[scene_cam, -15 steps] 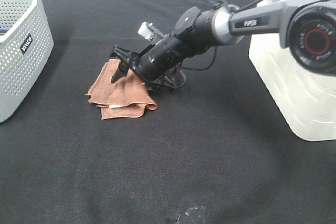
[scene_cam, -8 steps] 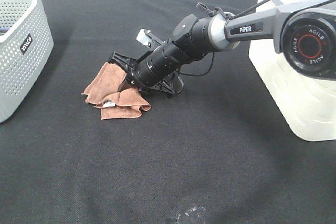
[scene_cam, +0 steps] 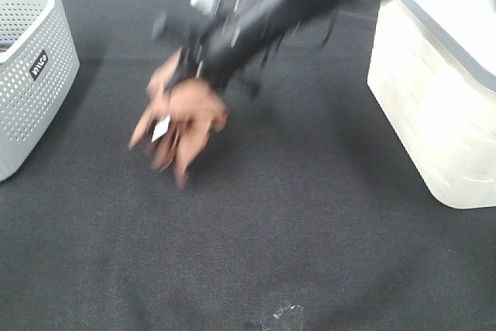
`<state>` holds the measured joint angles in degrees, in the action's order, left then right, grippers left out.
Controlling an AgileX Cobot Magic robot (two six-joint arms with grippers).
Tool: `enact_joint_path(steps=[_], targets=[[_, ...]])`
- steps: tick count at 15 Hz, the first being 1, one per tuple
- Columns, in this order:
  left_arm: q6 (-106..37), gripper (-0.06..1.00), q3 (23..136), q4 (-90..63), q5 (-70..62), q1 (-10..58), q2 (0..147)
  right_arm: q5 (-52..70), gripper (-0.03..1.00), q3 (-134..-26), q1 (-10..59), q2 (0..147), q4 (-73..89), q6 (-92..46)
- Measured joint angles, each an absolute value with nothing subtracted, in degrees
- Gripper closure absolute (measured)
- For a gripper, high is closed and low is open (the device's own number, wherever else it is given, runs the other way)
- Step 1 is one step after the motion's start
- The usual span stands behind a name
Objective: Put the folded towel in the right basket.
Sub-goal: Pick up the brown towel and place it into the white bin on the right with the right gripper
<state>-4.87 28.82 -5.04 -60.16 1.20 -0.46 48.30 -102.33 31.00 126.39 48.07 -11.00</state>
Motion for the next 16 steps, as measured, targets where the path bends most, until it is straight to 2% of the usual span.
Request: enact_joint_path(steps=[3,7,12,16], targets=[[-4.9,-0.04,28.8,-5.1,-60.2,1.2,-0.5,54.6,0.76,-102.3,25.2,114.6,47.4,-12.8],[-4.9,-0.04,28.8,-5.1,-60.2,1.2,-0.5,58.2,0.76,-102.3,12.4,99.3,37.6,-12.6],[-4.9,-0.04,28.8,-5.1,-60.2,1.2,-0.5,69.0,0.76,-102.1,-5.7,94.6,16.2,-9.6],[-4.9,-0.04,28.8,-5.1,-60.2,1.2,-0.5,66.5,0.76,-99.9,-8.0,95.3,9.1,-9.6]])
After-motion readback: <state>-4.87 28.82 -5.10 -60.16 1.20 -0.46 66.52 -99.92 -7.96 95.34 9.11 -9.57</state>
